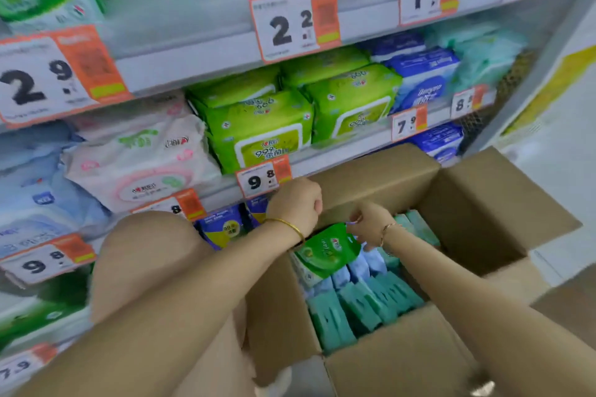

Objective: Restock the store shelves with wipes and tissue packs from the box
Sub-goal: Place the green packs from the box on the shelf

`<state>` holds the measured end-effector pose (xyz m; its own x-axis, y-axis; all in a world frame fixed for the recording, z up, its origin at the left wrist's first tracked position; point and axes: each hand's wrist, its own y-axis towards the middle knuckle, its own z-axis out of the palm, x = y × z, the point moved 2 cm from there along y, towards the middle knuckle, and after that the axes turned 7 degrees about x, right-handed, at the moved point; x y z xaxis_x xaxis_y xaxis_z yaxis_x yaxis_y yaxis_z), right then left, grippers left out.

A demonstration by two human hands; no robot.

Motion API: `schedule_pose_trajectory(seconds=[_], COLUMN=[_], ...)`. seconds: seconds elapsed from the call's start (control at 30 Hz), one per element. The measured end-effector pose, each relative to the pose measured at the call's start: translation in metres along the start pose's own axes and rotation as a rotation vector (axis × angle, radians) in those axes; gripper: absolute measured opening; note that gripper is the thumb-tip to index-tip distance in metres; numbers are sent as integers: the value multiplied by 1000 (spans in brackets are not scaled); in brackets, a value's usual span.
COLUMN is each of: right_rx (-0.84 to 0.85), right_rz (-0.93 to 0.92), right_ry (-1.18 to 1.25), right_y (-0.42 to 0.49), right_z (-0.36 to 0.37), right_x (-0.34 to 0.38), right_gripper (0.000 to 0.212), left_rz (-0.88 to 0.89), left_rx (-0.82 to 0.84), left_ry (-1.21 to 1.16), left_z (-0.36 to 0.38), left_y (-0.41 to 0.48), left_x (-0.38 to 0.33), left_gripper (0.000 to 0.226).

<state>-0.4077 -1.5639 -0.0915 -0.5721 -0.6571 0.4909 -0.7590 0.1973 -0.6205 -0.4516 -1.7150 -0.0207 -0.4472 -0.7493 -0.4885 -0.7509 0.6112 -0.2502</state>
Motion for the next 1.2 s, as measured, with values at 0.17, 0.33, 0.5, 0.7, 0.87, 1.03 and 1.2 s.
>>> schedule_pose_trajectory(seconds=[0.17, 0.33, 0.5, 0.7, 0.87, 1.03, 1.2], right_rx=[59, -16, 39, 99, 193, 114, 129], right_rz=[259, 357, 256, 141, 252, 277, 75], right_ry=[75, 115, -84, 93, 203, 310, 493], right_y=[48, 77, 78, 53, 41, 54, 41], right_z=[46, 60, 46, 5, 34, 71, 47], right_x=[-36, -56, -51, -26, -48, -60, -41], right_gripper=[31, 16, 21, 23, 42, 20, 36], left_rz=[-95, -135, -168, -155, -131, -168, -246], left_rx=[183, 218, 190, 120, 92, 151, 136], left_ry=[220, 259, 231, 221, 278, 291, 165], left_z=[32, 44, 43, 32, 26, 34, 33], left_y=[21, 28, 27, 10, -9, -14, -8], left_x=[11, 24, 32, 26, 14, 18, 28], left_gripper=[24, 25, 17, 45, 49, 55, 64])
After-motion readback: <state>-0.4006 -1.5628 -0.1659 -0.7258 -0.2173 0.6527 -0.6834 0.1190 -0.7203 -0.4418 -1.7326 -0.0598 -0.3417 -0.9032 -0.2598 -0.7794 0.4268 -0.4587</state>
